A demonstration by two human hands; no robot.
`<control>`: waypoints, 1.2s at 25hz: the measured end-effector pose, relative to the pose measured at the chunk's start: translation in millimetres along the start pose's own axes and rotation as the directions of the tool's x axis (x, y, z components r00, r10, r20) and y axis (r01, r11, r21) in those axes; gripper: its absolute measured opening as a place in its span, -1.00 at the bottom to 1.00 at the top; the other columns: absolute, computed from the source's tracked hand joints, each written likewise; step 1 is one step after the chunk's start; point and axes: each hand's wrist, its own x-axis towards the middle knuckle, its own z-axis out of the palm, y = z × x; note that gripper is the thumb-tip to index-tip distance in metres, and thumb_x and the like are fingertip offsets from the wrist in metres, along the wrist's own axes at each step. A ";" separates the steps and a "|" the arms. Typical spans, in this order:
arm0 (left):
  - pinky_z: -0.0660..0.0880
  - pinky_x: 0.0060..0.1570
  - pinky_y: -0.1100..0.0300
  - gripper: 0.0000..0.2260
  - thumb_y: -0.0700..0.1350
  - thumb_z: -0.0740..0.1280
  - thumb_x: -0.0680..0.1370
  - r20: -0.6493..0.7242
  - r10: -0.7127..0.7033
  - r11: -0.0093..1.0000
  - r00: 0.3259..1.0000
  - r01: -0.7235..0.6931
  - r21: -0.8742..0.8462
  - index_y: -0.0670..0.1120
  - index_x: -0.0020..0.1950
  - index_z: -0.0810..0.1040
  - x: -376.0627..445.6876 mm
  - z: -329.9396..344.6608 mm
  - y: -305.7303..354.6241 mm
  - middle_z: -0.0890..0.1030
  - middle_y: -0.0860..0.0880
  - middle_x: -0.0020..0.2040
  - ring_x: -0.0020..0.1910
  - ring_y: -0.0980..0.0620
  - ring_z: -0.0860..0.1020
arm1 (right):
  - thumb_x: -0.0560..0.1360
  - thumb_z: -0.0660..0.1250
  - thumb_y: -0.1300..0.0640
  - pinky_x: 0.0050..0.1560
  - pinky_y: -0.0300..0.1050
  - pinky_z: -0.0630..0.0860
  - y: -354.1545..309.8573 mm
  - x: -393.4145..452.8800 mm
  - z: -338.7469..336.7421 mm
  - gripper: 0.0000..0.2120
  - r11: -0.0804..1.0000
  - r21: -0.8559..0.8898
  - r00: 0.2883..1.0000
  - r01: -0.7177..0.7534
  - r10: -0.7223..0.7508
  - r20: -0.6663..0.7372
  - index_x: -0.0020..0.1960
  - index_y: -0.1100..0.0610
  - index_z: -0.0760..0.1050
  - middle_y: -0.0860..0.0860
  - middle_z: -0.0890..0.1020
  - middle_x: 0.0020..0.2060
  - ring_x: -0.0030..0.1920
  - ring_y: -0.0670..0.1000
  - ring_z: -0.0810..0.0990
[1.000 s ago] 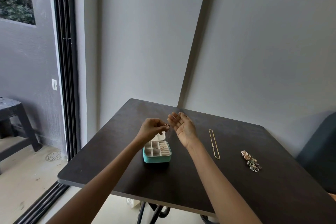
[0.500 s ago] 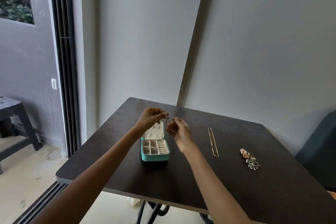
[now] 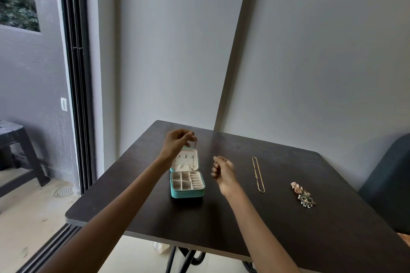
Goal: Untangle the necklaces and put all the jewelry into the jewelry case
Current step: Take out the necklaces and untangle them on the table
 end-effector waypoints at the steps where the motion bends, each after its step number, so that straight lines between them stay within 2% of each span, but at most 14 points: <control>1: 0.45 -0.36 0.40 -0.89 -0.21 0.26 0.57 0.004 -0.007 1.000 1.000 0.007 0.002 -0.16 -0.11 0.56 -0.9 -0.2 -1.1 0.63 -0.06 -0.21 -0.40 0.23 0.57 | 0.55 0.24 0.29 -0.58 -0.31 0.23 1.6 0.1 -2.3 -0.86 0.999 -0.036 1.000 0.002 -0.003 -0.010 -0.10 0.10 0.33 -0.04 0.36 -0.48 -0.55 -0.14 0.30; 5: 0.51 -0.31 0.32 -0.88 -0.19 0.26 0.58 0.071 -0.036 0.998 0.997 0.040 -0.045 -0.14 -0.10 0.57 -2.3 1.4 -3.1 0.64 -0.08 -0.20 -0.38 0.17 0.59 | 0.55 0.29 0.19 -0.57 -0.32 0.21 0.9 1.1 -4.9 -0.96 0.952 -0.300 0.998 0.064 -0.058 0.027 0.00 0.13 0.46 -0.03 0.38 -0.42 -0.50 -0.13 0.28; 8: 0.52 -0.29 0.32 -0.88 -0.18 0.27 0.58 0.133 -0.056 0.996 0.990 0.065 -0.064 -0.16 -0.08 0.58 -4.0 6.5 -2.0 0.61 -0.08 -0.22 -0.36 0.14 0.58 | 0.53 0.33 0.08 -0.54 -0.35 0.24 -4.1 -0.7 -0.9 -0.85 0.843 -0.505 0.982 0.184 -0.141 0.123 -0.01 0.15 0.58 -0.05 0.48 -0.37 -0.45 -0.14 0.34; 11: 0.47 -0.26 0.31 -0.88 -0.15 0.32 0.55 0.138 -0.062 0.998 0.989 0.064 -0.006 -0.16 -0.05 0.62 -5.8 11.9 -7.1 0.61 -0.05 -0.23 -0.30 0.11 0.53 | 0.50 0.37 0.02 -0.40 -0.40 0.35 -3.4 5.1 3.6 -0.83 0.686 -0.664 0.955 0.297 -0.208 0.212 -0.01 0.11 0.62 0.00 0.64 -0.16 -0.25 -0.14 0.52; 14: 0.42 -0.26 0.29 -0.87 -0.12 0.37 0.52 0.104 -0.096 0.995 0.990 0.094 0.023 -0.16 -0.06 0.65 -6.0 12.6 -13.3 0.64 -0.01 -0.26 -0.31 0.15 0.52 | 0.46 0.42 0.01 -0.16 -0.30 0.46 2.5 11.8 4.4 -0.88 0.566 -0.746 0.932 0.350 -0.286 0.221 -0.05 0.01 0.65 0.05 0.62 -0.02 -0.07 -0.07 0.57; 15: 0.42 -0.27 0.32 -0.85 -0.12 0.37 0.51 0.099 -0.101 0.995 0.990 0.097 0.037 -0.19 -0.05 0.65 -6.1 12.5 -14.4 0.64 -0.01 -0.26 -0.33 0.19 0.53 | 0.45 0.42 0.02 -0.09 -0.28 0.47 1.9 11.9 4.7 -0.87 0.554 -0.747 0.922 0.366 -0.323 0.213 -0.03 0.01 0.66 0.03 0.60 -0.02 -0.05 -0.09 0.56; 17: 0.42 -0.33 0.39 -0.82 -0.14 0.36 0.52 0.099 -0.101 0.994 0.990 0.095 0.061 -0.26 -0.03 0.64 -7.4 12.5 -15.8 0.64 -0.03 -0.26 -0.39 0.26 0.53 | 0.47 0.40 0.05 -0.07 -0.34 0.45 -3.7 9.0 6.7 -0.85 0.607 -0.689 0.909 0.396 -0.365 0.202 0.01 0.04 0.66 0.00 0.58 -0.03 -0.07 -0.14 0.54; 20: 0.41 -0.37 0.46 -0.82 -0.17 0.34 0.53 0.108 -0.089 0.994 0.990 0.082 0.067 -0.28 0.00 0.63 -10.0 12.2 -16.6 0.64 -0.04 -0.23 -0.40 0.29 0.54 | 0.47 0.40 0.08 -0.15 -0.42 0.44 -12.6 6.9 9.6 -0.84 0.680 -0.605 0.908 0.415 -0.351 0.228 0.02 0.09 0.66 -0.03 0.62 -0.06 -0.09 -0.17 0.55; 25: 0.41 -0.40 0.47 -0.82 -0.20 0.35 0.52 0.093 -0.086 0.995 0.992 0.080 0.060 -0.29 0.01 0.62 -12.2 14.1 -17.8 0.62 -0.05 -0.27 -0.43 0.28 0.54 | 0.42 0.46 0.06 -0.24 -0.49 0.43 -13.9 4.8 7.5 -0.85 0.685 -0.600 0.910 0.413 -0.340 0.238 -0.07 0.10 0.68 -0.02 0.68 -0.14 -0.19 -0.20 0.57; 27: 0.41 -0.40 0.46 -0.82 -0.19 0.36 0.51 0.096 -0.078 0.995 0.992 0.071 0.074 -0.29 0.01 0.63 -12.9 15.8 -18.3 0.62 -0.04 -0.28 -0.44 0.28 0.53 | 0.40 0.48 0.02 -0.21 -0.43 0.46 -13.0 2.9 6.2 -0.85 0.688 -0.594 0.908 0.416 -0.345 0.237 -0.09 0.08 0.68 -0.05 0.69 -0.18 -0.19 -0.18 0.59; 30: 0.42 -0.38 0.43 -0.81 -0.16 0.39 0.50 0.086 -0.073 0.993 0.994 0.065 0.094 -0.27 -0.02 0.65 -13.5 17.9 -19.2 0.63 -0.04 -0.28 -0.42 0.23 0.52 | 0.36 0.48 -0.07 -0.13 -0.23 0.54 -11.1 4.4 5.1 -0.86 0.644 -0.640 0.903 0.420 -0.370 0.220 -0.15 -0.03 0.67 -0.09 0.69 -0.19 -0.15 -0.12 0.61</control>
